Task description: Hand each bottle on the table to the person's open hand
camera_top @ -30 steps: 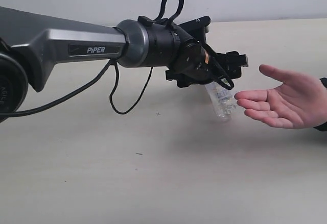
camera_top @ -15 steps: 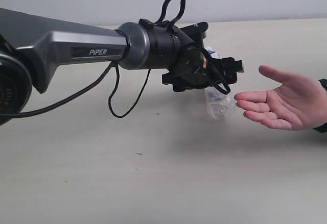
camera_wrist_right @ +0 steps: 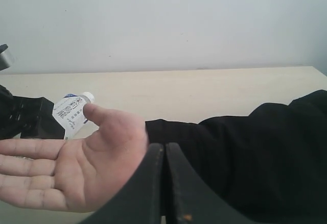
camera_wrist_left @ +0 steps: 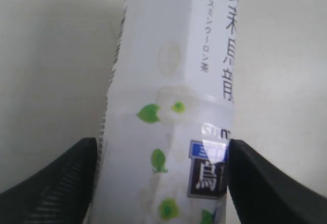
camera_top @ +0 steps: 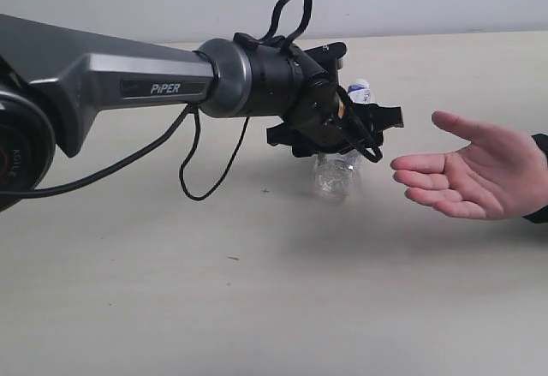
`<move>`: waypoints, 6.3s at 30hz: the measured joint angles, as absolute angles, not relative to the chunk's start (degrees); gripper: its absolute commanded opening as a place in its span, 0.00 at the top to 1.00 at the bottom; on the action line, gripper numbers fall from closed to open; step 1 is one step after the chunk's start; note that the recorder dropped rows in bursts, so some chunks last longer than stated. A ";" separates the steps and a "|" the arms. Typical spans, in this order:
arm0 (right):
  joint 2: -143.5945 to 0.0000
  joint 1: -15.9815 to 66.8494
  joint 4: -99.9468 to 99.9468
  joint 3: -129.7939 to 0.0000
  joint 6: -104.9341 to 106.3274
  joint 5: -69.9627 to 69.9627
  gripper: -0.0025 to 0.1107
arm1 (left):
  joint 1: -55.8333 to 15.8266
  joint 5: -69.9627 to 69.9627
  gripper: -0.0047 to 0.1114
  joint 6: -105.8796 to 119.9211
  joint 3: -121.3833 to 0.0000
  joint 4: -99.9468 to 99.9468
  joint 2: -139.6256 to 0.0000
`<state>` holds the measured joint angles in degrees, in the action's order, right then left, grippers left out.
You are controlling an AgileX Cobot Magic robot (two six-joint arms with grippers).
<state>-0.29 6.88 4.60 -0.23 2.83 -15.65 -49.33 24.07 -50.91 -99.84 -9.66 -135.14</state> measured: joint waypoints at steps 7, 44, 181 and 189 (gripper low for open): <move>-0.29 6.88 4.60 -0.23 2.83 -15.65 0.98 | -49.33 25.79 0.96 -51.03 -100.03 -9.66 -134.92; -0.29 6.88 4.60 -0.23 2.83 -15.65 0.98 | -54.61 33.27 0.96 -61.63 -100.06 -22.77 -122.66; -0.29 6.88 4.60 -0.23 2.83 -15.65 0.98 | -33.91 -14.18 0.95 -40.72 -31.42 -32.03 -65.37; -0.29 6.88 4.60 -0.23 2.83 -15.65 0.98 | -27.54 -12.29 0.95 -42.64 -30.79 -30.77 -56.00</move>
